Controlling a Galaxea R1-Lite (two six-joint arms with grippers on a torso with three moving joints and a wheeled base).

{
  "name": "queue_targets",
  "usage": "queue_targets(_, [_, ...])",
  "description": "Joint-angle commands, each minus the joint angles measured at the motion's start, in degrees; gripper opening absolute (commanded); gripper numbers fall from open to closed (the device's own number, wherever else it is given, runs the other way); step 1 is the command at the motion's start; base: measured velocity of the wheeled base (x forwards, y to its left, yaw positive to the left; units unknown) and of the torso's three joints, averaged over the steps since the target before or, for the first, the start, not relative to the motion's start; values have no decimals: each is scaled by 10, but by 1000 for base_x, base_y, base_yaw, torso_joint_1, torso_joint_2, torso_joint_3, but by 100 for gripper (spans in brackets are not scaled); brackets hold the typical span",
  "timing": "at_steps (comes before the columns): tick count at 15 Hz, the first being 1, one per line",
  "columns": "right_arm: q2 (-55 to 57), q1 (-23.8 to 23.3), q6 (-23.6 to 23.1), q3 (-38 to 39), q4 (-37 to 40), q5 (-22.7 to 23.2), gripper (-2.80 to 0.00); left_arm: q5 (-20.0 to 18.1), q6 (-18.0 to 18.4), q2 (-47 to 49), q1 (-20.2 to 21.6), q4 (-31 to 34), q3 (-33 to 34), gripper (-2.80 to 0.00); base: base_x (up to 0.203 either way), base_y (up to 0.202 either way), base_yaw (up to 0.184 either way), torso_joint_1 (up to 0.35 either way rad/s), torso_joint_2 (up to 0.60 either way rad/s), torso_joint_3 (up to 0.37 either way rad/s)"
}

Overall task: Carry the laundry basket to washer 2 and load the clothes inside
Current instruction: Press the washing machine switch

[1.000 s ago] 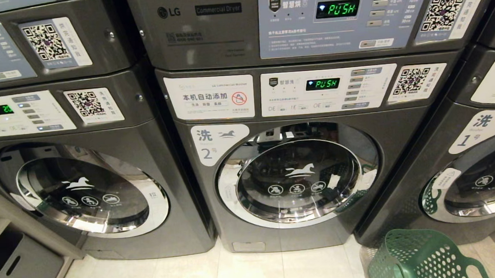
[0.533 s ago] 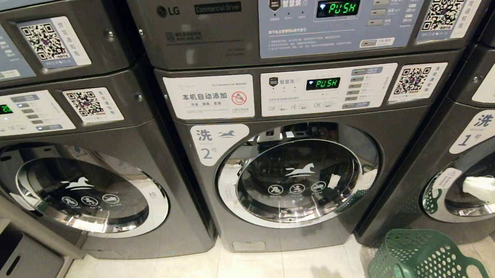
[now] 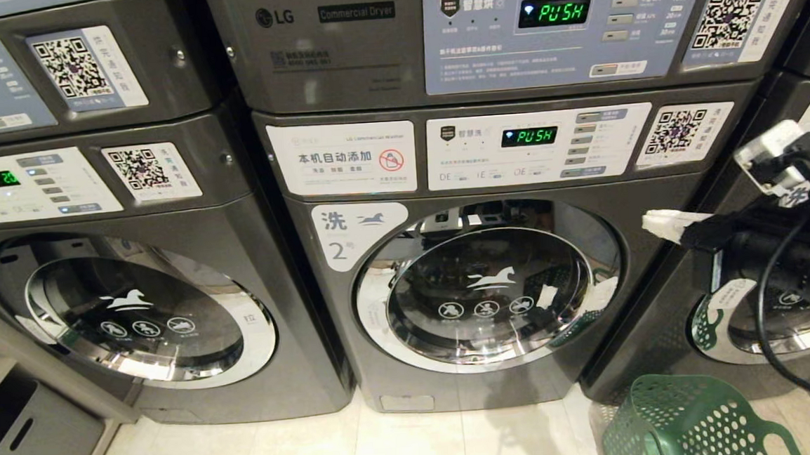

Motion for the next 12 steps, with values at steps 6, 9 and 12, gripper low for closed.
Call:
queue_targets(6, [125,6,-44,-104,-60,-18,-280,0,0,-1,0,0,5,-280,0,0,0,0,0,0])
queue_targets(9, [143,5,-53,-133,-72,-19,-280,0,0,-1,0,0,5,-280,0,0,0,0,0,0])
queue_targets(12, [146,5,-75,-138,-72,-13,-280,0,0,-1,0,0,5,-280,0,0,0,0,0,0])
